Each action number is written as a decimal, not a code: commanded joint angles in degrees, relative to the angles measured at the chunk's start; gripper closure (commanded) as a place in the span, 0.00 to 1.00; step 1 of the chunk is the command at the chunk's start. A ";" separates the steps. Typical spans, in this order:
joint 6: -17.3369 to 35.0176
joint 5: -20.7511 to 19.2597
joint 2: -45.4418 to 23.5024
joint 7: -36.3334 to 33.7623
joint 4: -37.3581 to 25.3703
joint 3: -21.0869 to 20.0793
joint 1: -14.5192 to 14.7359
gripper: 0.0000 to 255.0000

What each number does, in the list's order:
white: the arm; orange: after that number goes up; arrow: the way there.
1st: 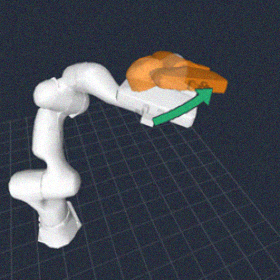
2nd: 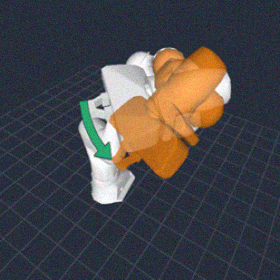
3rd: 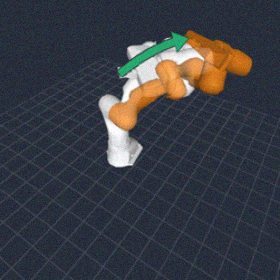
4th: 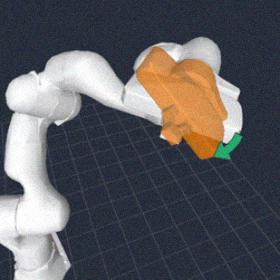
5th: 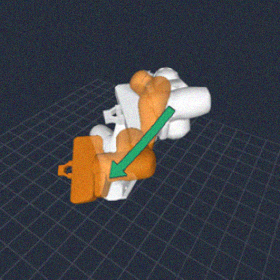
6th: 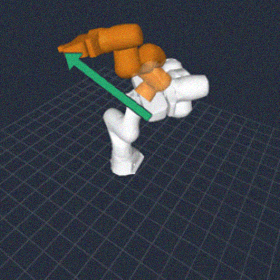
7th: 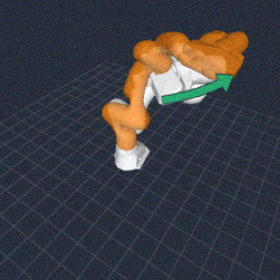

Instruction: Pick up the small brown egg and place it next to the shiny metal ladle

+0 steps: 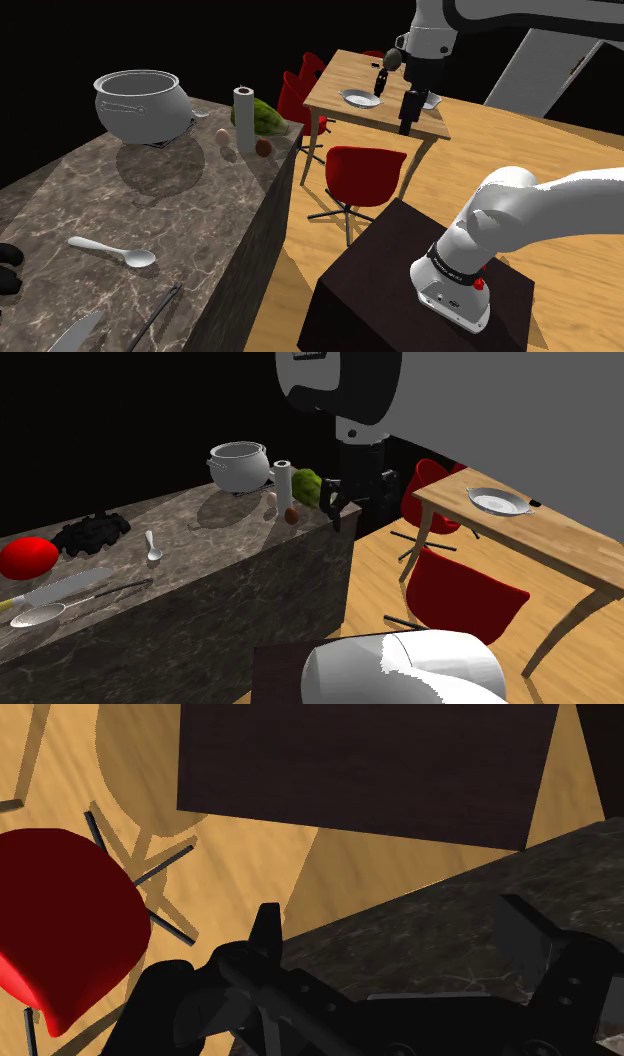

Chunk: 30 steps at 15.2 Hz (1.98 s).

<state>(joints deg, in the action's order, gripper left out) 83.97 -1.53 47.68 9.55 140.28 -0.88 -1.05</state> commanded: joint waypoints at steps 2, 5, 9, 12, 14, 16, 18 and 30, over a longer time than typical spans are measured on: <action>2.00 0.45 -1.58 -0.50 0.13 -0.29 0.10 0.00; 7.88 1.68 -6.66 -1.92 0.02 -1.13 0.41 0.00; 15.28 3.02 -14.09 -3.63 -1.26 -2.18 0.81 0.00; 20.35 3.81 -20.00 -4.80 -3.06 -2.93 1.05 0.00; 23.46 4.23 -24.05 -5.55 -4.65 -3.41 1.20 0.00; 26.32 4.56 -28.15 -6.28 -6.54 -3.86 1.31 0.00; 28.93 4.79 -32.28 -7.01 -8.73 -4.29 1.42 0.00; 38.78 4.38 -57.24 -11.34 -27.88 -5.83 2.50 0.00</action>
<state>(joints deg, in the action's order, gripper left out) 122.19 2.93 -7.53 -1.54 114.26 -6.68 1.38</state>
